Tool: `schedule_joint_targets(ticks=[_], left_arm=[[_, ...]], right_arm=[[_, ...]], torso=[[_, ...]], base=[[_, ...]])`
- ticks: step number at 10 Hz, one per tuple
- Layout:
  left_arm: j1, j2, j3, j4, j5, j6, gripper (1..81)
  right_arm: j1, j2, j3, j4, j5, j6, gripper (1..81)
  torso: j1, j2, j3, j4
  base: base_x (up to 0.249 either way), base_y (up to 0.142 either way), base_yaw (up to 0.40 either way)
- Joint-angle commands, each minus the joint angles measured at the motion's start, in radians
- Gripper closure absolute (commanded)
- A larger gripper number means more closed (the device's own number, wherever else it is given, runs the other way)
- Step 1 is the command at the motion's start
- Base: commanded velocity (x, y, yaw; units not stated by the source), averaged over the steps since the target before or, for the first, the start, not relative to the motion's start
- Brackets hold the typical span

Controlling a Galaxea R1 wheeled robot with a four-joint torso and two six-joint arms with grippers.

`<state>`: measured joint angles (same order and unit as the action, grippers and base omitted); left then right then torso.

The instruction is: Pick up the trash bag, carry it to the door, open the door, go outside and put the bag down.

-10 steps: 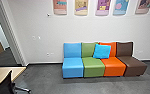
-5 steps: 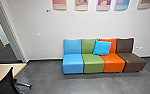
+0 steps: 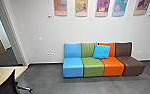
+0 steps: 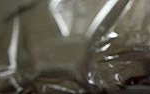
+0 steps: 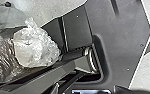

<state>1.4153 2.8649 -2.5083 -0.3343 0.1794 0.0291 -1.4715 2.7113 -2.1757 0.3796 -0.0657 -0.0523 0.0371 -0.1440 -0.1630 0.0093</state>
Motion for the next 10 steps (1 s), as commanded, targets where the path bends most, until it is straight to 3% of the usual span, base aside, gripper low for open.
schedule_joint_targets(ticks=[1, 2, 3, 4, 7, 10], left_arm=[[-0.057, -0.002, -0.007, 0.006, 0.071, 0.008, 81.1], [-0.057, 0.016, -0.038, 0.006, 0.057, 0.008, 81.1], [-0.057, 0.042, -0.086, 0.008, 0.049, 0.008, 81.1], [-0.057, 0.067, -0.125, 0.008, 0.049, 0.008, 81.1], [-0.057, 0.108, -0.176, 0.008, 0.051, 0.008, 81.1], [-0.057, 0.11, -0.176, 0.008, 0.051, 0.008, 81.1]], right_arm=[[0.053, 0.003, -0.008, -0.008, -0.071, -0.006, 1.0], [0.053, 0.017, -0.03, -0.008, -0.071, -0.006, 1.0], [0.052, 0.026, -0.044, -0.01, -0.071, -0.006, 1.0], [0.05, 0.032, -0.053, -0.011, -0.071, -0.007, 1.0], [0.045, 0.058, -0.091, -0.022, -0.072, -0.007, 1.0], [0.042, 0.101, -0.151, -0.033, -0.075, -0.007, 1.0]], torso=[[0.0, -0.001, -0.001, 0.0], [-0.001, 0.0, 0.051, 0.0], [-0.001, -0.002, 0.073, 0.0], [-0.001, -0.003, 0.009, 0.0], [-0.003, -0.003, 0.052, 0.0], [-0.003, -0.003, 0.052, 0.0]], base=[[0.0, 0.0, 0.0], [0.0, 0.0, 0.0], [0.0, 0.0, 0.0], [0.0, 0.0, 0.0], [0.0, 0.0, 0.0], [0.0, 0.0, 0.0]])
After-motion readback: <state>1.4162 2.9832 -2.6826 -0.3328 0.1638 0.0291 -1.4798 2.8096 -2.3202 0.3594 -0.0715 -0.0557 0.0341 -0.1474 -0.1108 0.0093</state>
